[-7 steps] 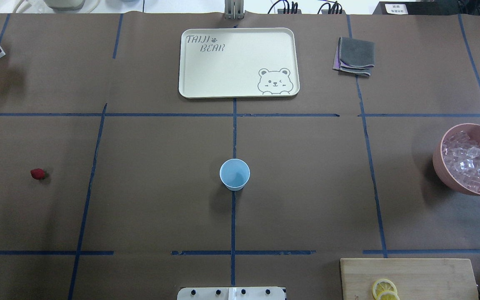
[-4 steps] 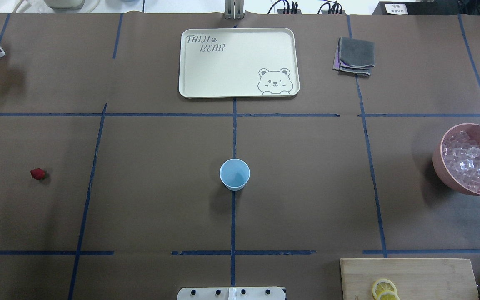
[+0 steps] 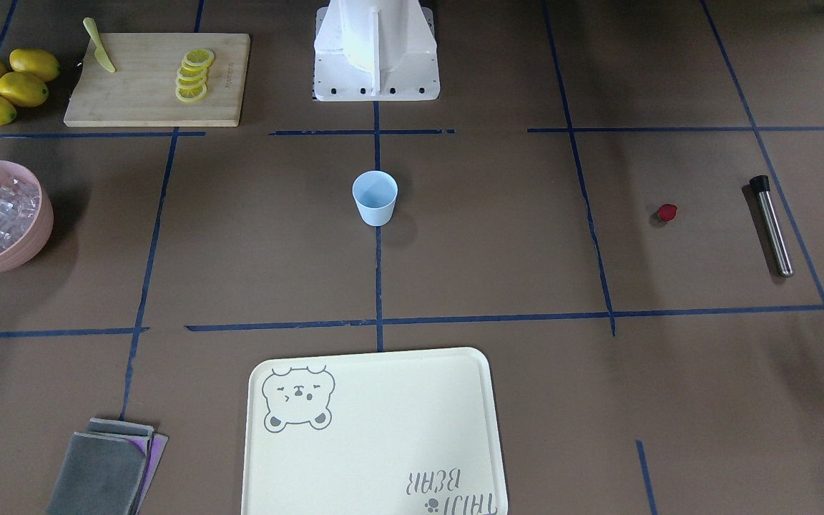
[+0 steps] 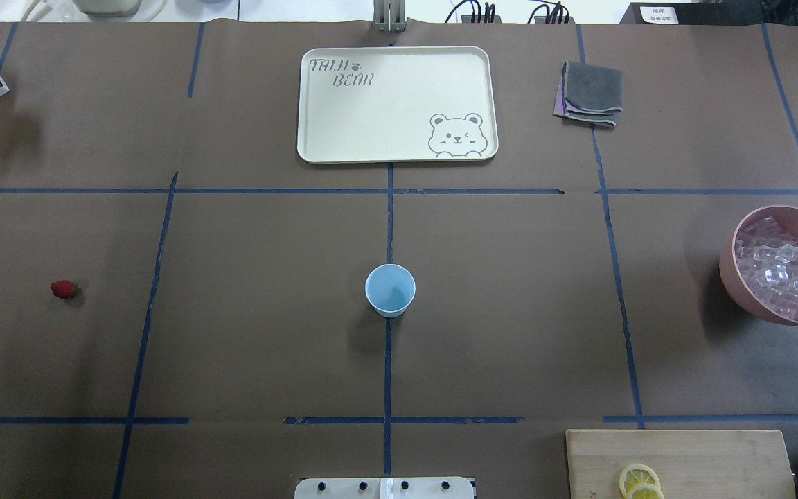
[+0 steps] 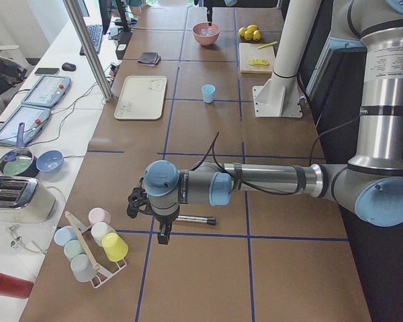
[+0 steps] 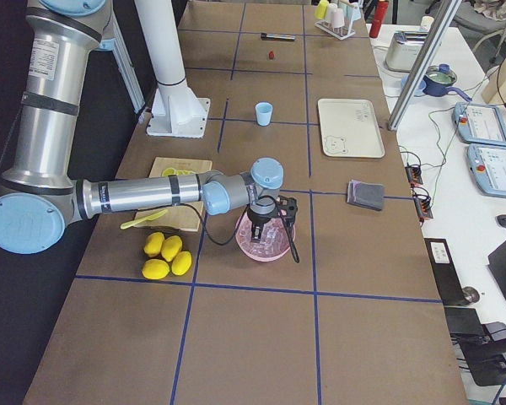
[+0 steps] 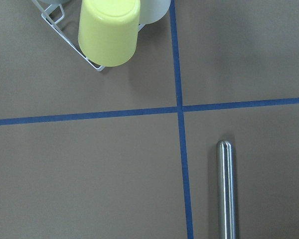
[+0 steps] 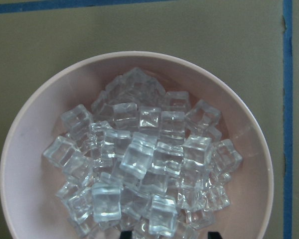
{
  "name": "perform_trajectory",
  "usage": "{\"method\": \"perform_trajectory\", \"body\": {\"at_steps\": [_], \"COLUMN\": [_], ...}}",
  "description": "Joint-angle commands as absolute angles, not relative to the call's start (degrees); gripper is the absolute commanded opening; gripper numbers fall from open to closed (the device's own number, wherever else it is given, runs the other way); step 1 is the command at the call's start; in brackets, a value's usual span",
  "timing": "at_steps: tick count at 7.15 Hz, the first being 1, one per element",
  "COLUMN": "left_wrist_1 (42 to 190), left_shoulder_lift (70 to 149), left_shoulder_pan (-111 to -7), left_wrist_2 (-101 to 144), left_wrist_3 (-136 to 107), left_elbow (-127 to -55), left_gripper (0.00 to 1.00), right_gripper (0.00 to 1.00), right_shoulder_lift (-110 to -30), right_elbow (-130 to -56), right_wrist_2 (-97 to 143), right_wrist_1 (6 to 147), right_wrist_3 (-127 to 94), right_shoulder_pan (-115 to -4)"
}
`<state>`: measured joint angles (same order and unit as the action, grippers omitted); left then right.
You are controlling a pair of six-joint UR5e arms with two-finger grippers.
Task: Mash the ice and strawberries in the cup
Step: 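Grasp an ice cube from the pink bowl with the right gripper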
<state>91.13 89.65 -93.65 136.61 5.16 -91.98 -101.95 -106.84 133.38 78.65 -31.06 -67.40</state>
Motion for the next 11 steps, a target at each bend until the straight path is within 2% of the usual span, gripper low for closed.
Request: {"method": "perform_trajectory", "body": {"at_steps": [1,7,11], "left_wrist_1": [91.14,91.14,91.14], "left_shoulder_lift": [89.74,89.91,89.91], "left_shoulder_pan": [-93.69,-93.69,-93.69], "left_wrist_2": [136.67,136.67,136.67], "left_wrist_3": [5.27,5.27,5.27], "left_elbow": [-92.02,-92.02,-92.02], "left_gripper": [1.0,1.0,1.0], "right_gripper": [0.58,0.54,0.55], "right_shoulder_lift": [-101.34,-101.43,-101.34], "right_elbow": [-105.82,-104.77,-104.68], "right_wrist_2": [133.16,133.16,133.24], "right_wrist_1": [78.14,78.31,78.31], "right_wrist_3": [-31.12,-31.29,-31.38], "right_shoulder_pan": [-65.84,-65.83,-65.66]}}
